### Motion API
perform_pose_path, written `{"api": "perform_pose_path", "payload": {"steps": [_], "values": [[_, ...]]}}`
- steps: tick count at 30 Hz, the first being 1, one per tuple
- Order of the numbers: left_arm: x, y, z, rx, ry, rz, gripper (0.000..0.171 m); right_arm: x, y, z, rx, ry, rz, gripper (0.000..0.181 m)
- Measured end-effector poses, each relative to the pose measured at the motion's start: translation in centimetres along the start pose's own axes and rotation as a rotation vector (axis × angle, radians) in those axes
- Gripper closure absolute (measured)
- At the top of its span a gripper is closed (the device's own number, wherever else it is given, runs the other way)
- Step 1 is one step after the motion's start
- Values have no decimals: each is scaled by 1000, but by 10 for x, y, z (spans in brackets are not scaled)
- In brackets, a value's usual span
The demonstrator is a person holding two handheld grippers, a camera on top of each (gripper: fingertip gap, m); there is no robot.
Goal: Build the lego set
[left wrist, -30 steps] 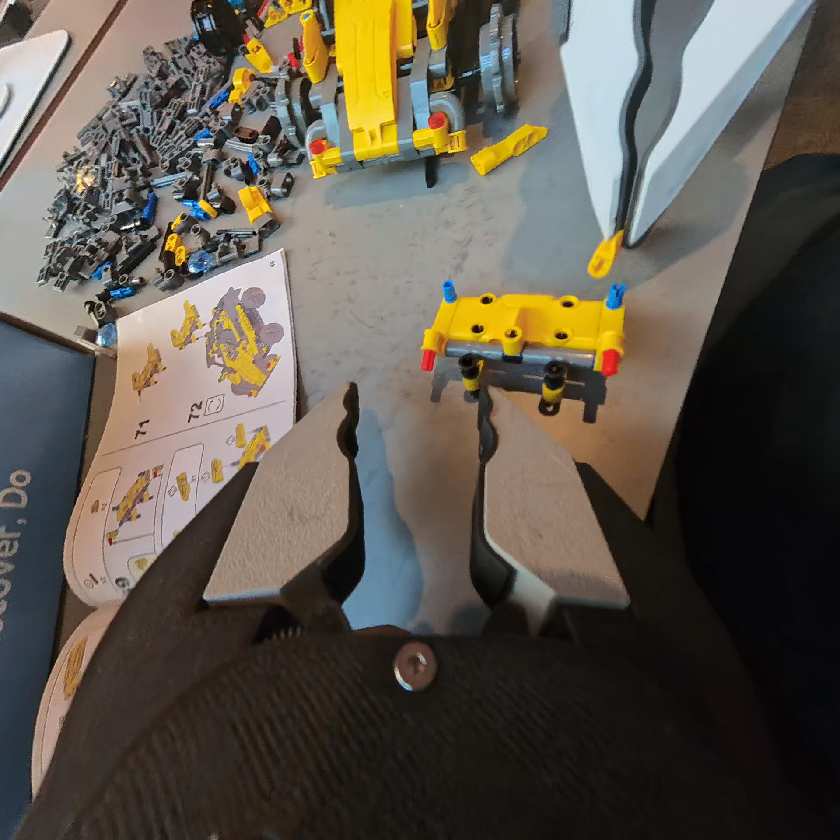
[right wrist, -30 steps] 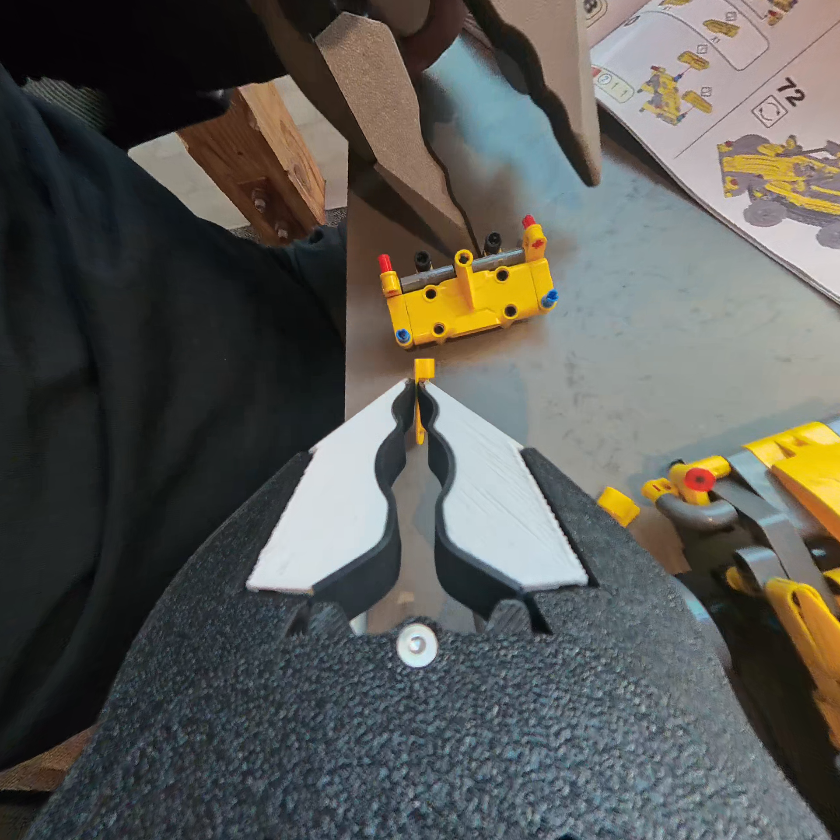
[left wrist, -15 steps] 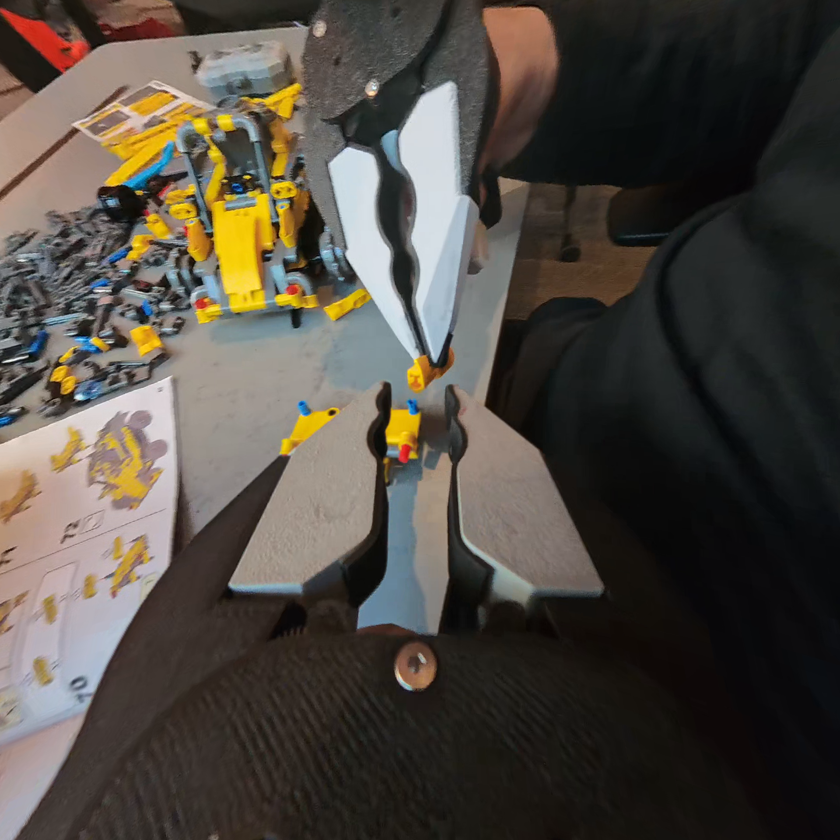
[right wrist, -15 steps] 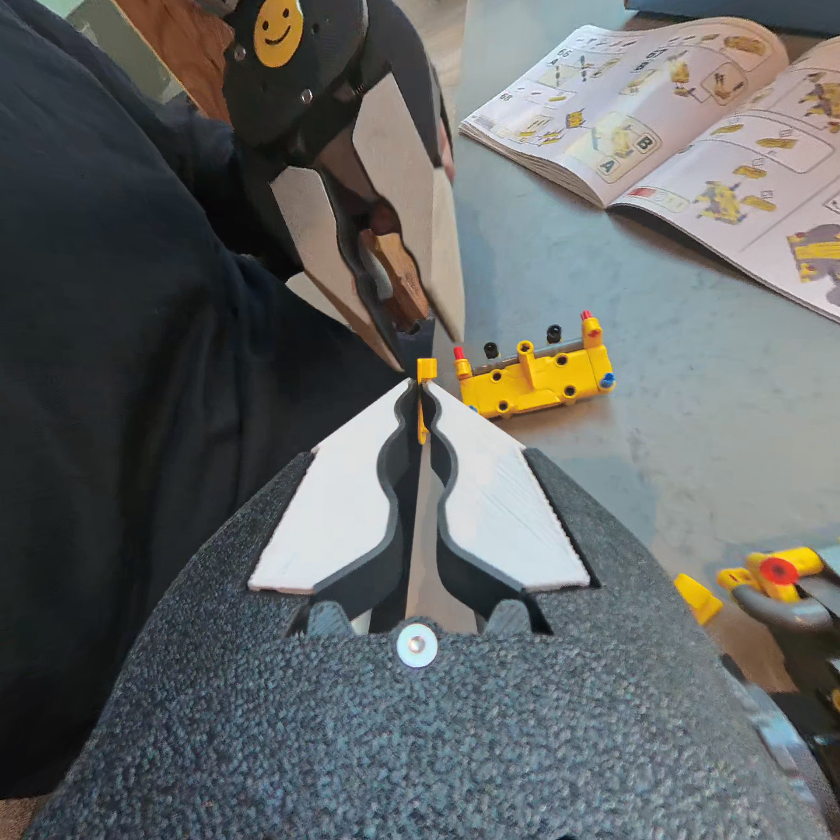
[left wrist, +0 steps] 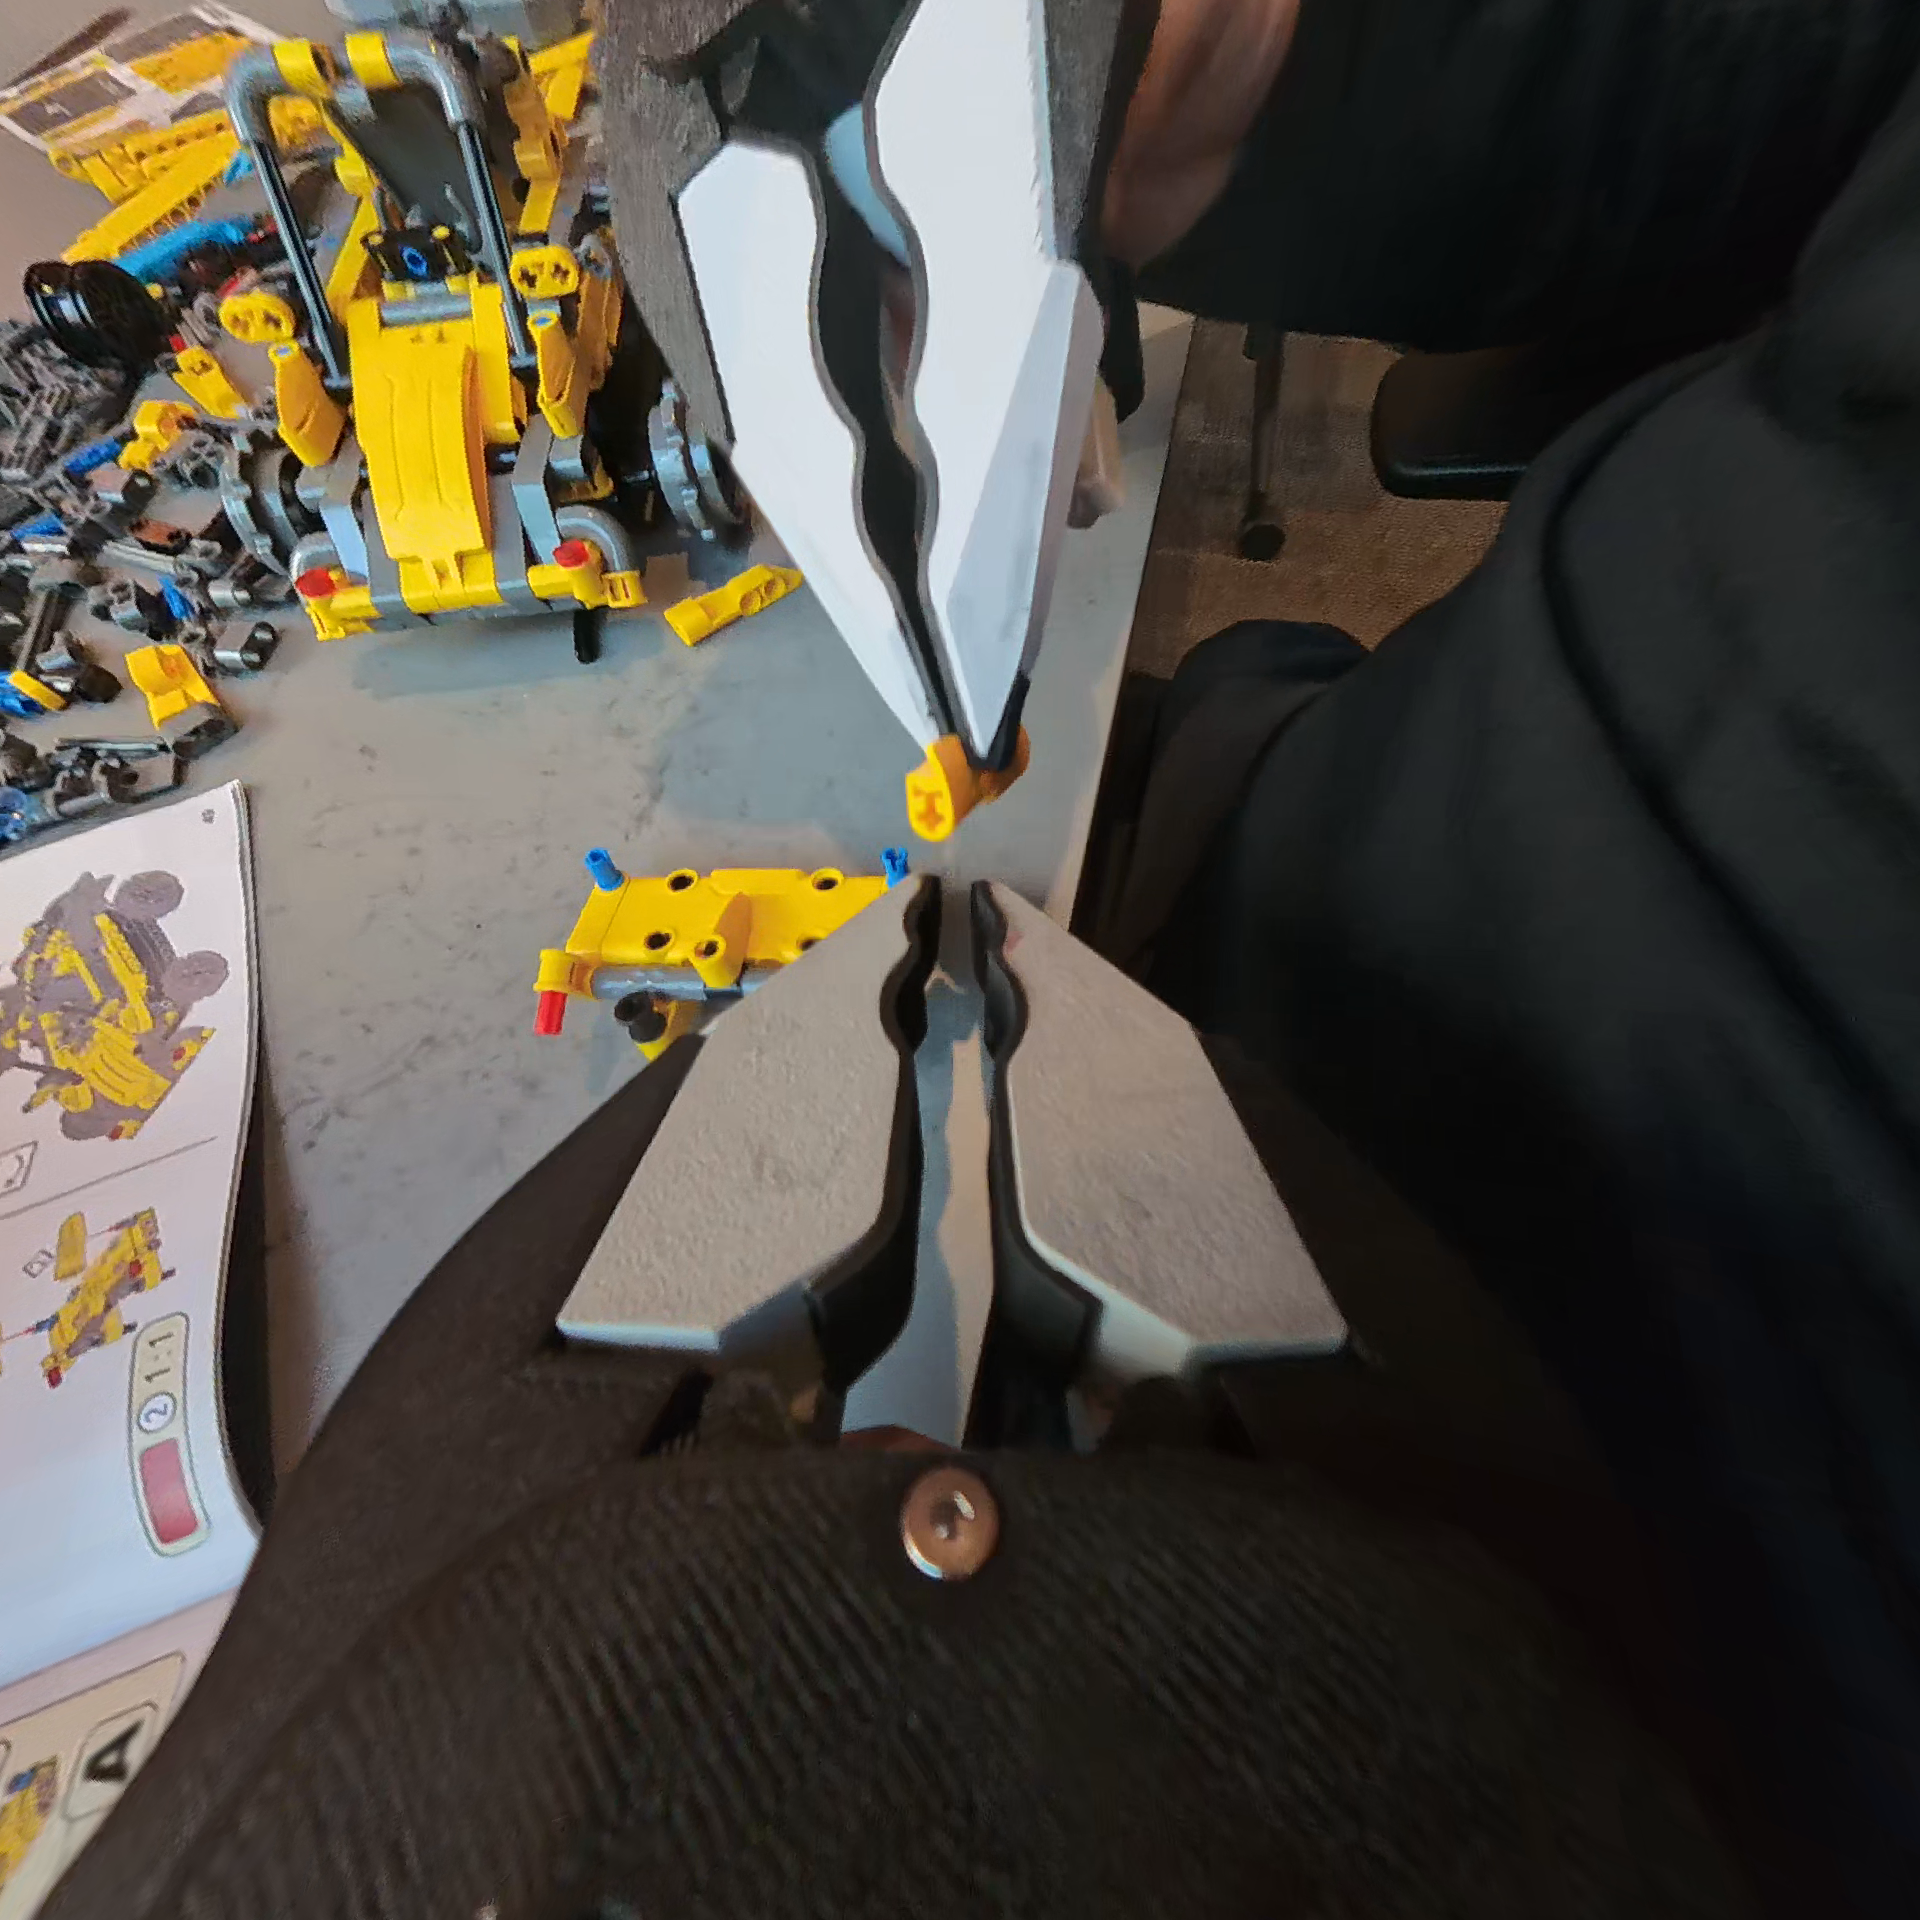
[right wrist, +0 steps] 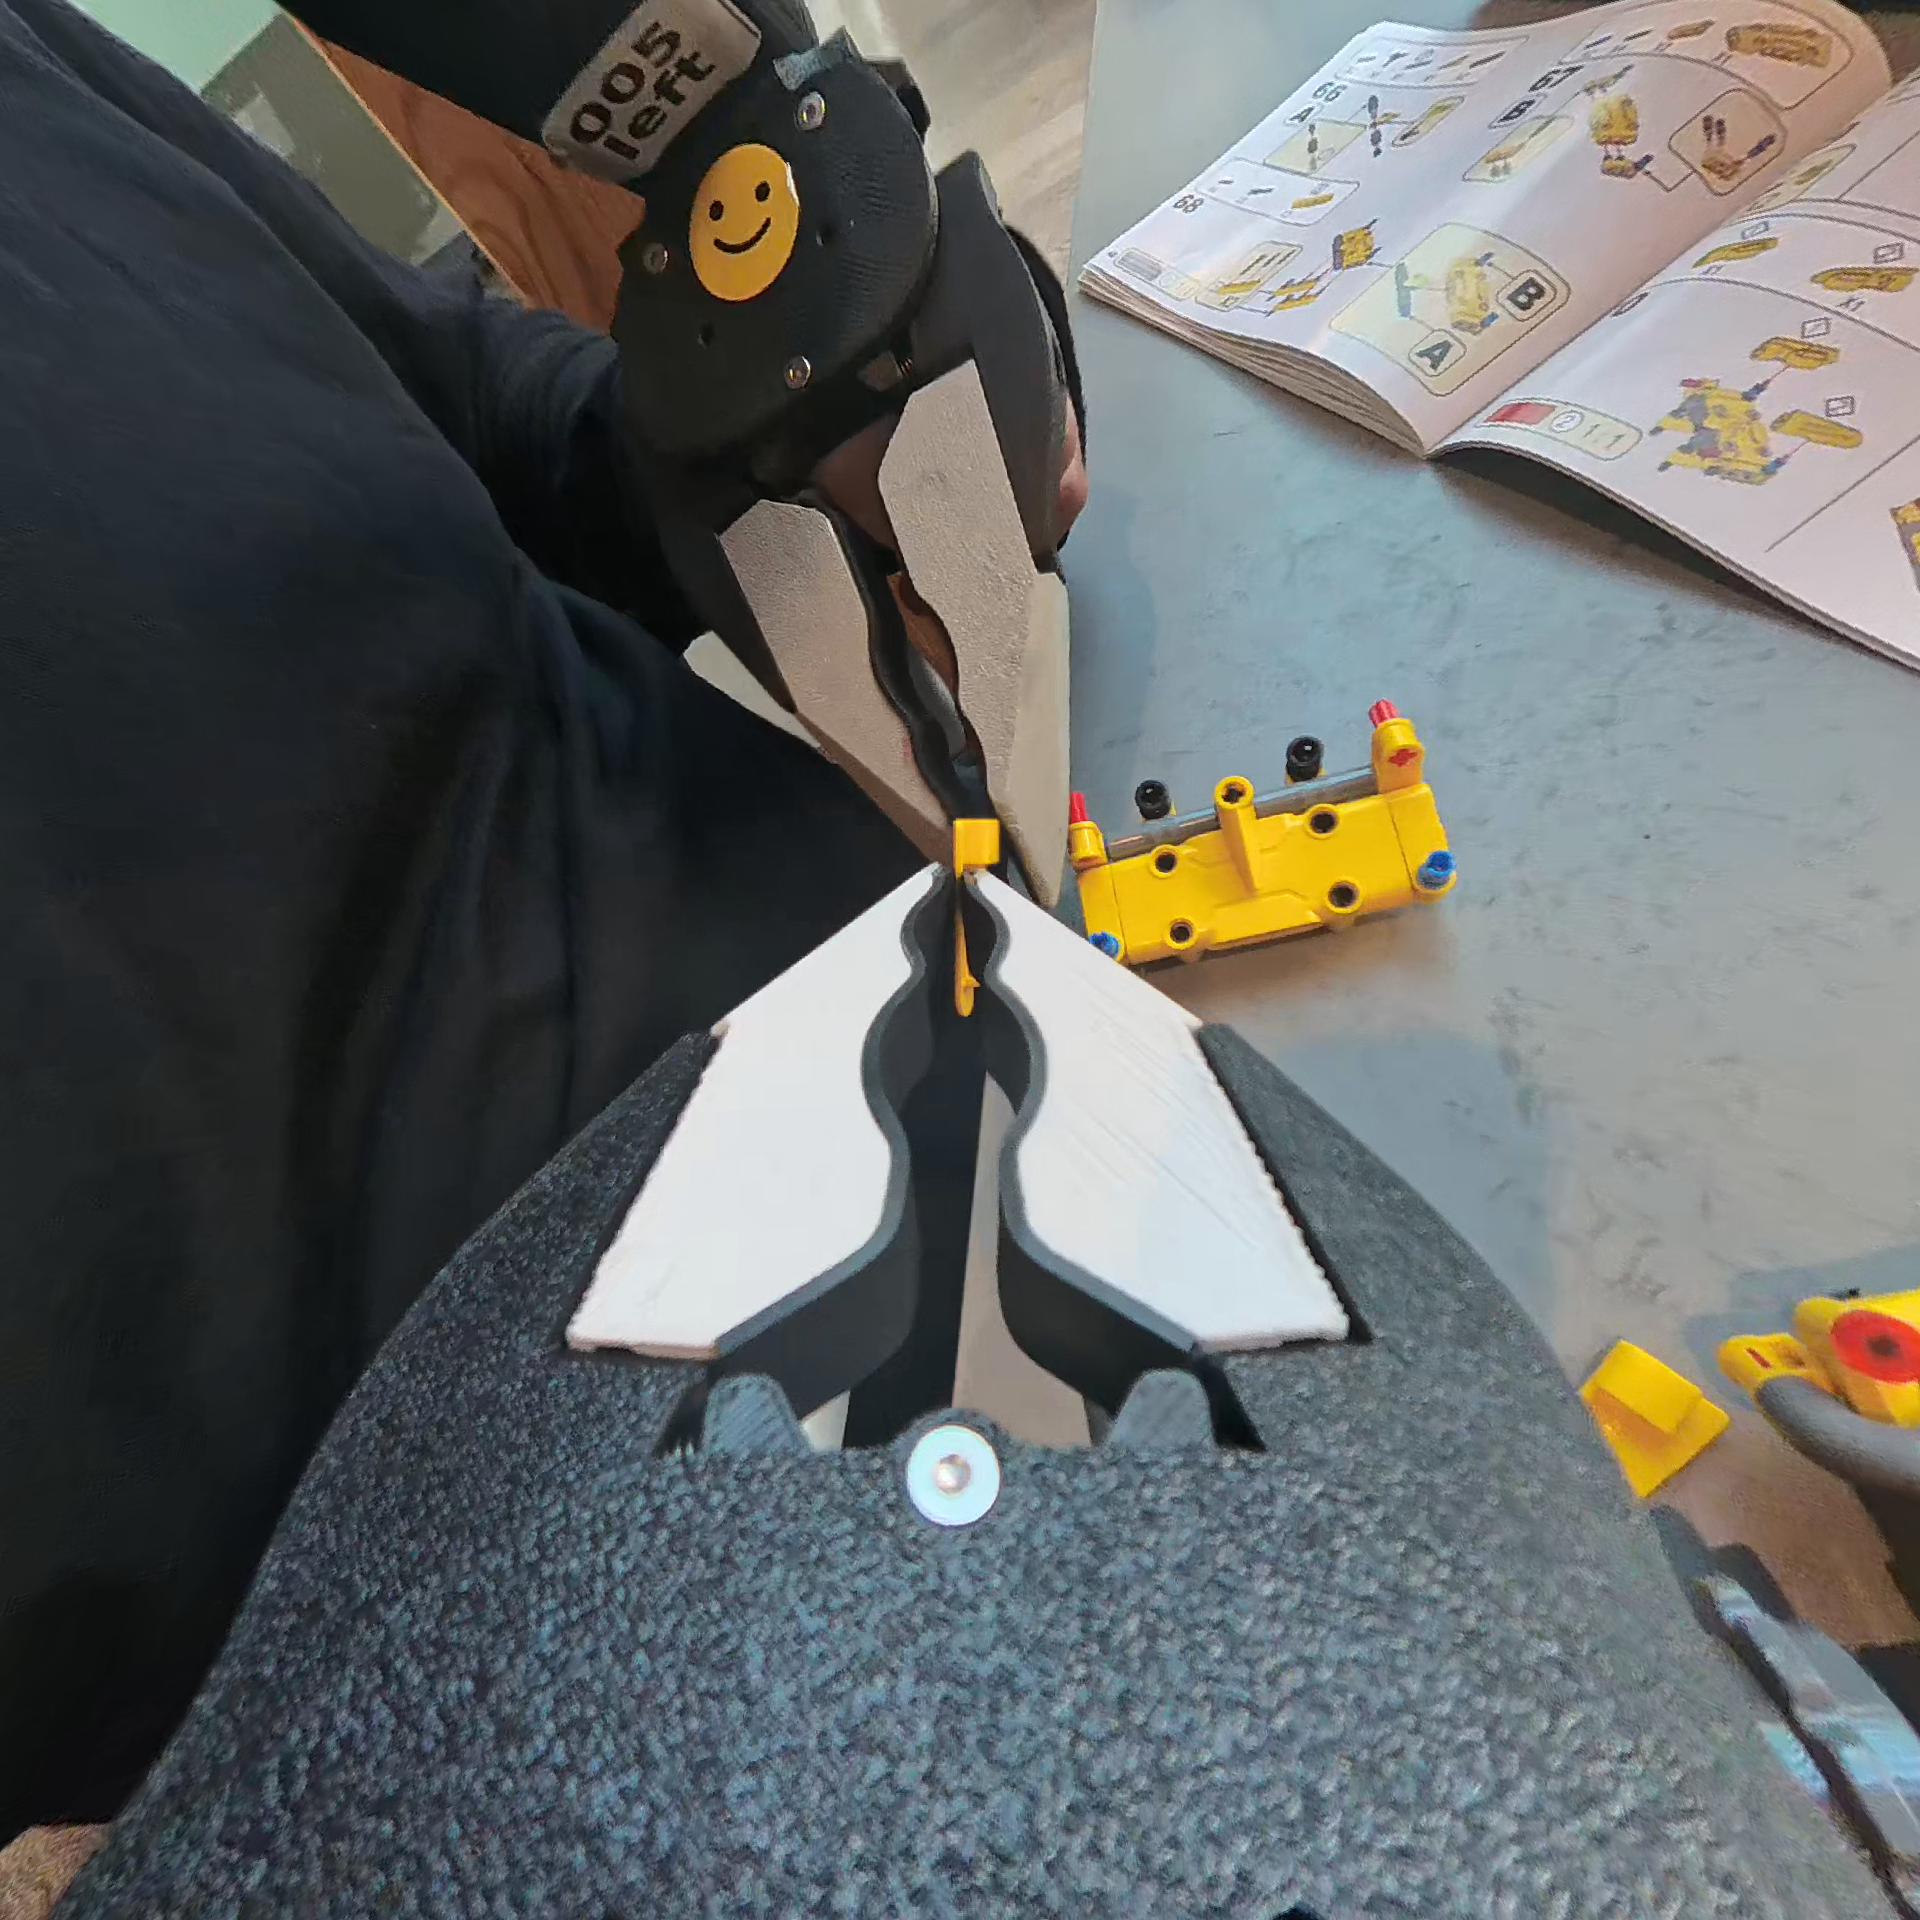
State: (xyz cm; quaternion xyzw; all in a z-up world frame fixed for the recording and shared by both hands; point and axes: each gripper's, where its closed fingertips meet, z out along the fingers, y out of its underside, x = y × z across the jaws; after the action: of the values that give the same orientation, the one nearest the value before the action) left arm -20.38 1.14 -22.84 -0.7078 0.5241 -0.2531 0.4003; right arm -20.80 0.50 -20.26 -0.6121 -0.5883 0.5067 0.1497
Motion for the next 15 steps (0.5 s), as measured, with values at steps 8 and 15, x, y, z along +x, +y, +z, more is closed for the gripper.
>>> {"api": "perform_pose_path", "payload": {"steps": [8,15], "values": [[5,-7,1,42,15,-30,171,-5,0,0,6,-29,5,180],[9,-8,7,44,25,-45,159,-5,5,0,-22,3,-26,180]]}}
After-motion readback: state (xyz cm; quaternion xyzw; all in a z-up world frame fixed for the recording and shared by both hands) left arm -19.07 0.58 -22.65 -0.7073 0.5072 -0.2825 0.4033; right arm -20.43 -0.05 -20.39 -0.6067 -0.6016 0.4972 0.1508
